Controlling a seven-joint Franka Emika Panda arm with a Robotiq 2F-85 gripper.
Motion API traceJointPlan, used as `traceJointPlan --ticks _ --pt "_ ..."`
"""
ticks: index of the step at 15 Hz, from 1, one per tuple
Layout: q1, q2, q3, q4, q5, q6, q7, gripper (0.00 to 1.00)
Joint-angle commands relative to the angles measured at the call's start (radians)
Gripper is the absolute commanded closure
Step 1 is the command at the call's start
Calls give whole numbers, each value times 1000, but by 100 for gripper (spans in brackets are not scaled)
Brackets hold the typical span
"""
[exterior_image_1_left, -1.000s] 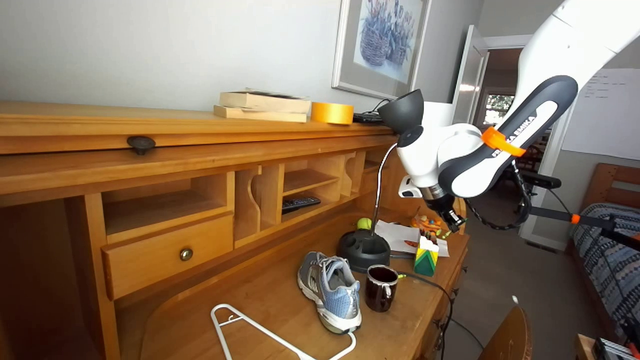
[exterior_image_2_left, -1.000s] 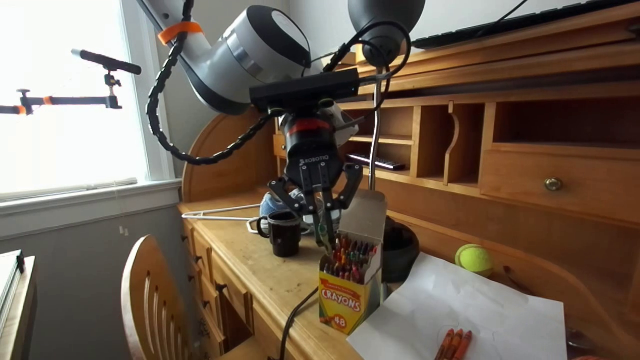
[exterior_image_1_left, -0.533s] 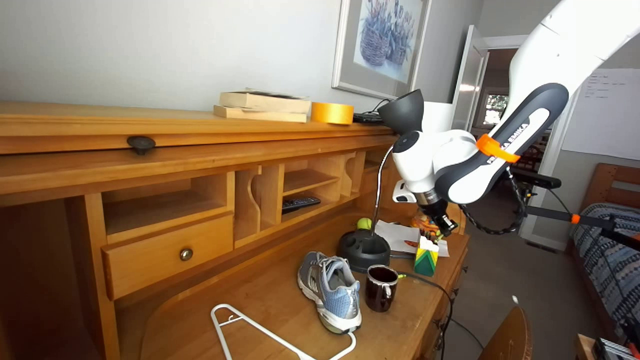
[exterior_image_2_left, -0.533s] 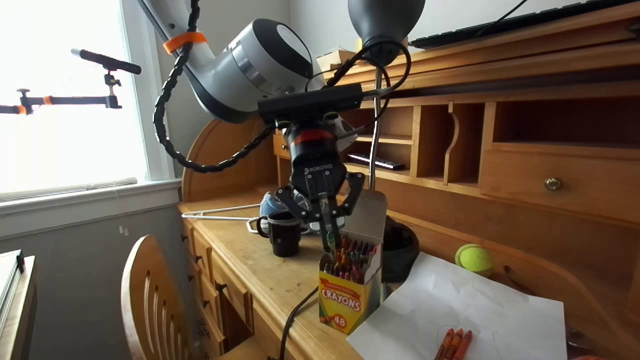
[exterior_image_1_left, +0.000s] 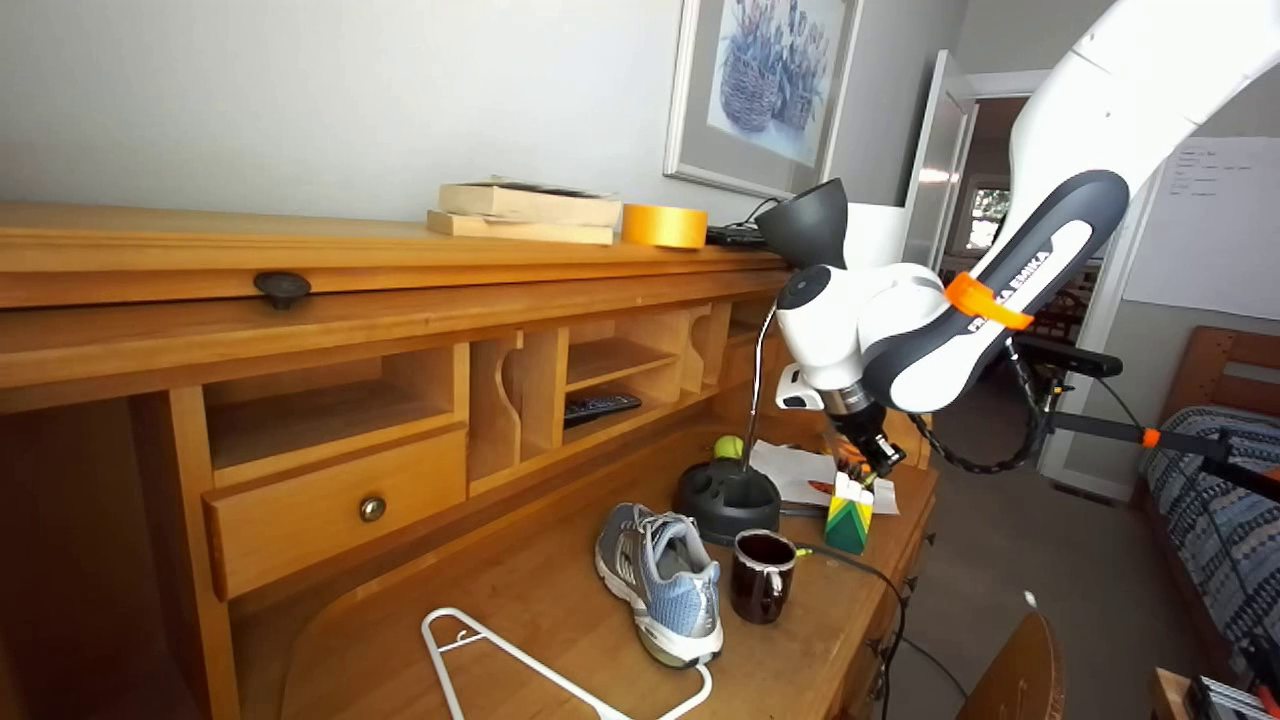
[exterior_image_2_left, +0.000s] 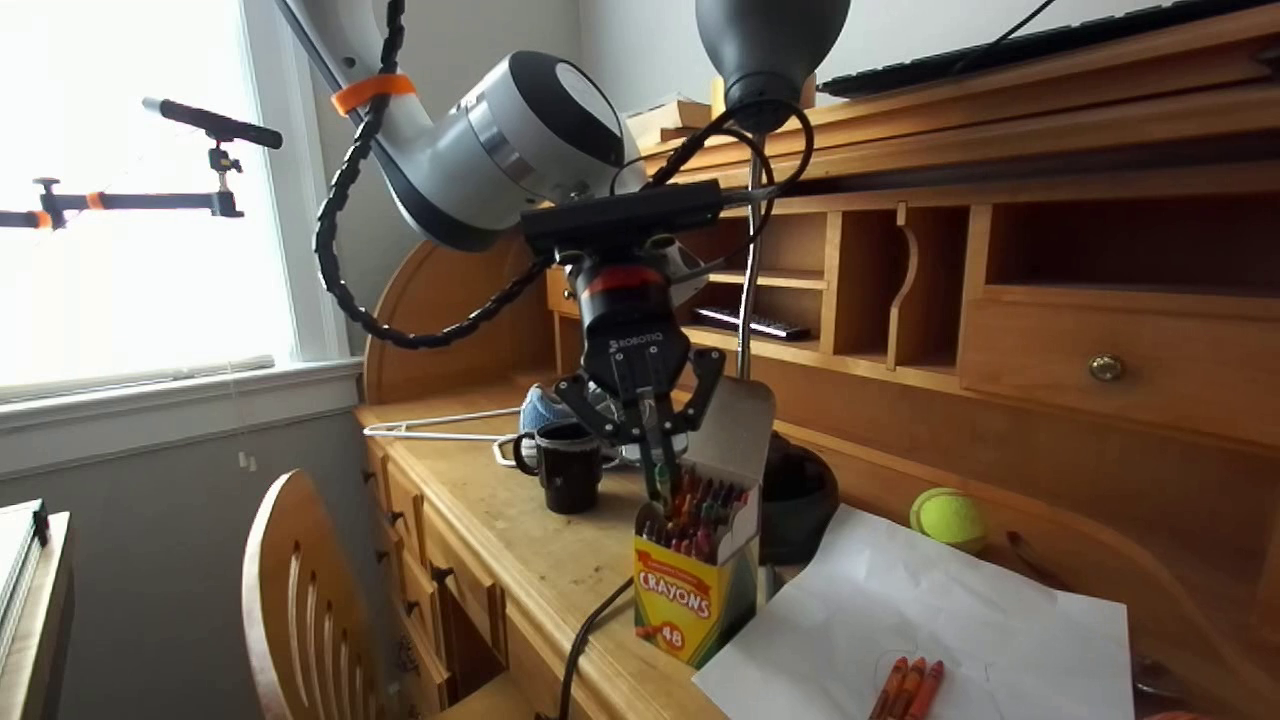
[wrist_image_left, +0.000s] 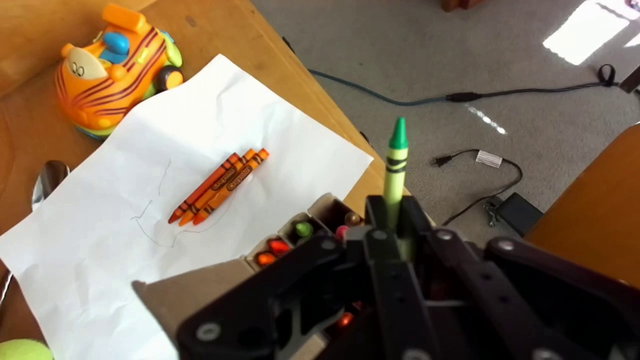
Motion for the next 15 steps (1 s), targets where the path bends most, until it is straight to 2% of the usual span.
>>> traceJointPlan --ticks 1,15 --pt "8 15 1 9 -16 3 10 97" --pt "38 1 8 -5 -16 -77 -4 97"
